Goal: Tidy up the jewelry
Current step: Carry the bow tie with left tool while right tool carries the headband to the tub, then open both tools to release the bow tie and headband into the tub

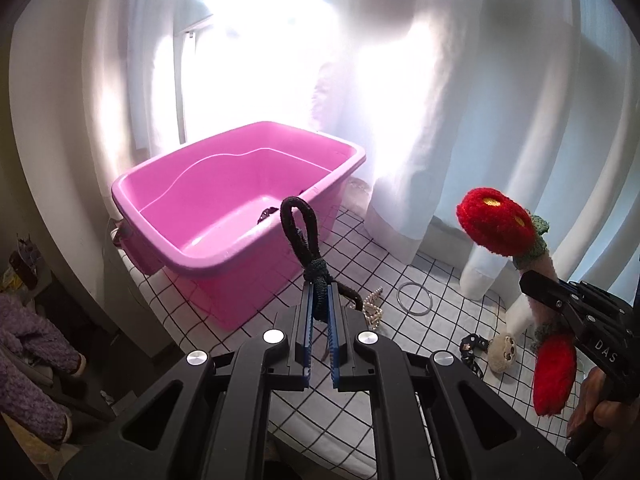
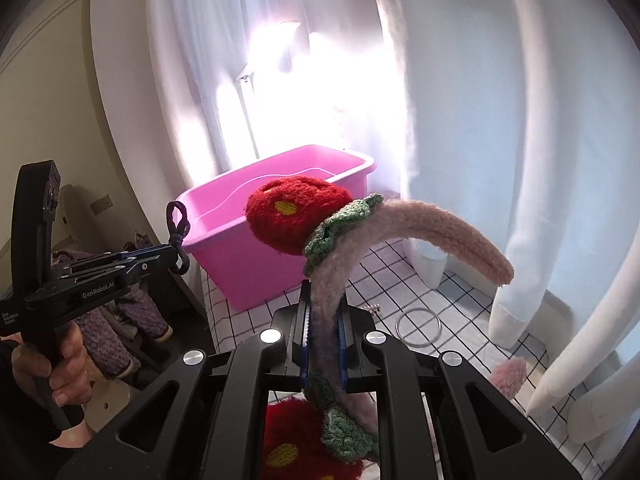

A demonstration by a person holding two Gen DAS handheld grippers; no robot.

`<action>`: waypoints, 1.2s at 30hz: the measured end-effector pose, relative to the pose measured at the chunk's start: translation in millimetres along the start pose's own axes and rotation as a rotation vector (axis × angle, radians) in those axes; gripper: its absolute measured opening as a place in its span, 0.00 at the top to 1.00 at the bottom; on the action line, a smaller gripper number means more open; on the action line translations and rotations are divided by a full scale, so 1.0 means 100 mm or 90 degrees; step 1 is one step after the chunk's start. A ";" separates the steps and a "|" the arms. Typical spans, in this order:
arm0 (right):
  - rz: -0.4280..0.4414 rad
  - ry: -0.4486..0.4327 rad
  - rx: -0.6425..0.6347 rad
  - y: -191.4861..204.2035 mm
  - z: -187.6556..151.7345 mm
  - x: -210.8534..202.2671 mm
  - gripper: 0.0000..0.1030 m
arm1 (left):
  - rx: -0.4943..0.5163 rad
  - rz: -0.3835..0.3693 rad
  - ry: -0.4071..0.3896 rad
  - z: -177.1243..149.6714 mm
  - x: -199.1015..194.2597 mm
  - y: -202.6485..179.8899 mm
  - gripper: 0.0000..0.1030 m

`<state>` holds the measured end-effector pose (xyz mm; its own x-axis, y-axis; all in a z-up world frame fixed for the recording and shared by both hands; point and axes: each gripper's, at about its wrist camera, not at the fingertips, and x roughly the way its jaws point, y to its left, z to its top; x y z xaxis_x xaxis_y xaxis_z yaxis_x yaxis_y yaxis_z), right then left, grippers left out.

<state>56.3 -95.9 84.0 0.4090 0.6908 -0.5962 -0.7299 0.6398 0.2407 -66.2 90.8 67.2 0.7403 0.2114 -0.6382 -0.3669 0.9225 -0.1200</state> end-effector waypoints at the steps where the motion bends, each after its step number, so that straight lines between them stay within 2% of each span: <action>1: -0.001 -0.004 -0.002 0.07 0.10 0.09 0.90 | 0.001 -0.002 -0.004 0.09 0.02 0.10 0.93; 8: 0.011 -0.029 0.000 0.47 0.76 0.77 0.90 | 0.002 -0.002 -0.006 0.64 0.32 0.81 0.93; 17: 0.001 -0.017 -0.043 0.81 1.50 1.63 0.90 | -0.015 0.009 0.042 1.12 0.90 1.42 0.93; 21: 0.001 0.033 -0.061 0.87 1.73 2.07 0.90 | -0.026 0.012 0.072 1.19 1.12 1.56 0.93; 25: -0.004 0.085 -0.081 0.94 1.83 2.47 0.90 | -0.030 0.019 0.107 1.24 1.36 1.64 0.93; 36: -0.018 0.291 -0.083 0.89 1.81 3.44 0.89 | -0.041 0.043 0.235 1.25 1.91 1.76 0.93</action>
<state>230.9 259.8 39.3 0.1691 0.4361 -0.8839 -0.7966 0.5886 0.1380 80.4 333.7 19.1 0.4647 0.1299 -0.8759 -0.4513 0.8858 -0.1081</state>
